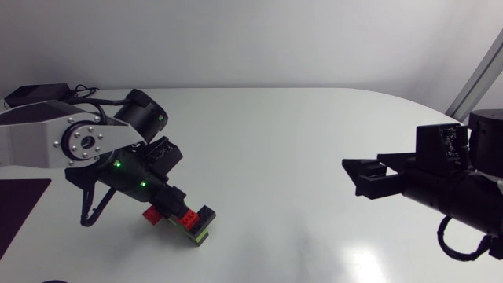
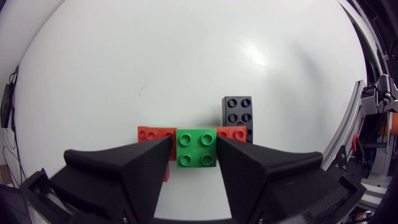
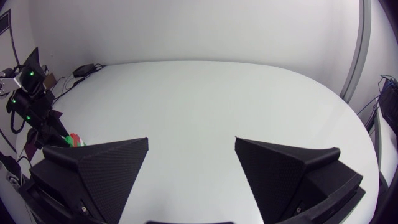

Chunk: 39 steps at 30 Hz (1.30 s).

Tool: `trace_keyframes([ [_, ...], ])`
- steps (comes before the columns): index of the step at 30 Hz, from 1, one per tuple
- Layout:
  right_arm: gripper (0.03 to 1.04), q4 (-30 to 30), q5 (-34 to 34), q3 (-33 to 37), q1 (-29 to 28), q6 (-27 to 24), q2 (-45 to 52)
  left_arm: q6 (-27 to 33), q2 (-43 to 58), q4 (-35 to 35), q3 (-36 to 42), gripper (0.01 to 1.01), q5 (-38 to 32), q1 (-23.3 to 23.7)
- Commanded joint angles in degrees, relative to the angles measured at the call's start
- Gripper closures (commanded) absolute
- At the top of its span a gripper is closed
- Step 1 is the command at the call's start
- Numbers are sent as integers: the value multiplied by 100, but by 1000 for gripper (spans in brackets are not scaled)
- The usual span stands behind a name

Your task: Separate the duplo bricks

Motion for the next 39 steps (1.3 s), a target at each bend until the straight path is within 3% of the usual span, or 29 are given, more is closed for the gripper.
trace_keyframes([
  [1, 61, 77, 56, -59, 75, 205, 25, -135, 145, 33, -138, 638, -75, -50],
  [10, 61, 94, 91, -112, 84, 214, -1, -29, 145, 33, -253, 685, -92, -164],
  [16, 61, 94, 91, -191, 84, 196, -89, 621, 39, 16, -226, 726, -101, -358],
  [21, 61, 77, 83, -305, 93, 161, -186, 1606, -75, 69, 125, 726, -92, -595],
  [28, 61, 77, -23, -349, 66, 73, -265, 2713, -84, 227, 538, 725, -92, -1342],
  [33, 61, 103, -383, 29, -154, 3, 201, 3161, 215, 411, 723, 725, -4, -1588],
  [39, 61, 121, -831, 547, -145, -50, 1062, 3574, 971, 473, 1048, 725, 198, -1492],
])
